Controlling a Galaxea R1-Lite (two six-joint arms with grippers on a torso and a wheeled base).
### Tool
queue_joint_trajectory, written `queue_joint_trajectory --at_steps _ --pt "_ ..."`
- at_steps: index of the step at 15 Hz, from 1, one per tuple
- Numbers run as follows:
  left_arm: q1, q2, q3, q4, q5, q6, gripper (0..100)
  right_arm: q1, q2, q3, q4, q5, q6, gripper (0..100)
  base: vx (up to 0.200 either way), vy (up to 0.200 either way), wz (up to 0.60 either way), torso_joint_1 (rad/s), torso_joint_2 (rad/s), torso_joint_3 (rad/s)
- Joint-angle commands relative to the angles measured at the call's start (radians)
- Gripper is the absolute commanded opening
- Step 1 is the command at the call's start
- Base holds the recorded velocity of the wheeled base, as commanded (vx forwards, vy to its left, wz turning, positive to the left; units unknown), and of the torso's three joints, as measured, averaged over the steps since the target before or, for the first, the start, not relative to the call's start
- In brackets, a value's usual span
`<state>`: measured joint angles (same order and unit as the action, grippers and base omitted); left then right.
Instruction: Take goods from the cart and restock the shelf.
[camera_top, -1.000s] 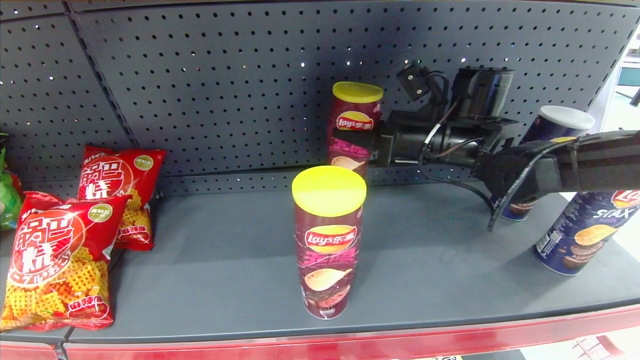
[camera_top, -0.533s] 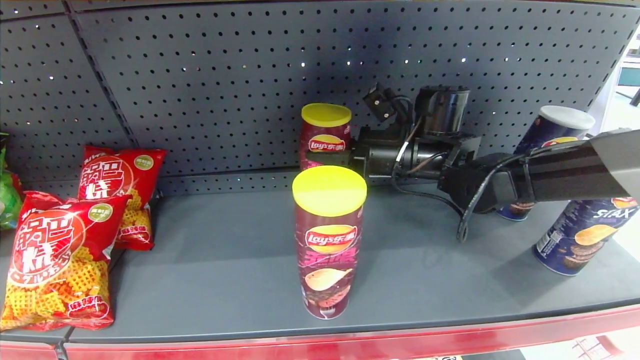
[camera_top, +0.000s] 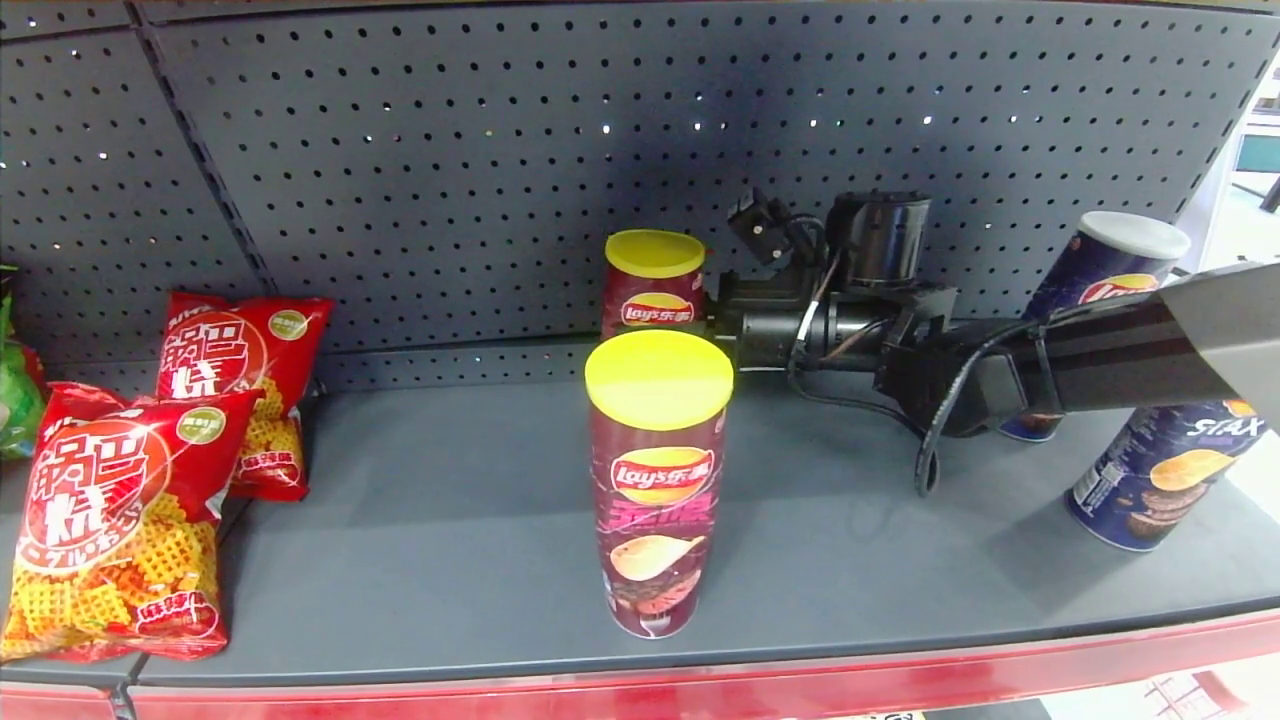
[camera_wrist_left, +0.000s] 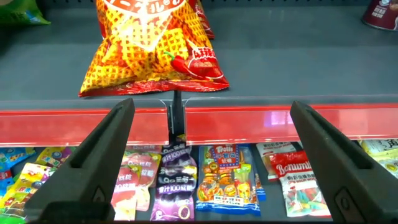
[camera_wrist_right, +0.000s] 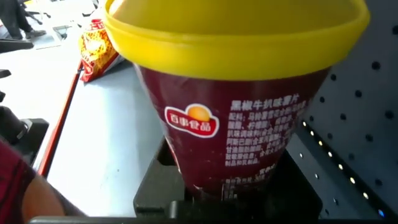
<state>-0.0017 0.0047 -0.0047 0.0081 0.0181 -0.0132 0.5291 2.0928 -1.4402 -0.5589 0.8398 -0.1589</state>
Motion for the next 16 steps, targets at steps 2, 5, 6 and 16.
queue_joint_trajectory --at_steps 2,5,6,16 --pt "0.000 0.003 0.000 0.000 0.000 -0.001 100 -0.006 -0.020 0.026 0.002 0.002 -0.002 0 0.000 0.000 0.00 0.000 0.00 0.000" --pt "0.000 0.003 0.000 0.001 0.000 -0.001 100 -0.014 -0.026 0.027 0.002 0.010 -0.004 0 0.000 0.000 0.00 0.000 0.00 0.000" --pt "0.000 0.003 -0.001 0.000 0.000 -0.001 100 -0.011 -0.025 0.029 0.002 0.010 -0.004 0 0.000 0.000 0.00 0.000 0.00 0.000" --pt "0.000 0.003 -0.001 0.000 0.000 -0.001 100 0.018 -0.010 0.024 0.002 0.009 -0.016 0 0.000 0.000 0.00 0.000 0.00 0.000"
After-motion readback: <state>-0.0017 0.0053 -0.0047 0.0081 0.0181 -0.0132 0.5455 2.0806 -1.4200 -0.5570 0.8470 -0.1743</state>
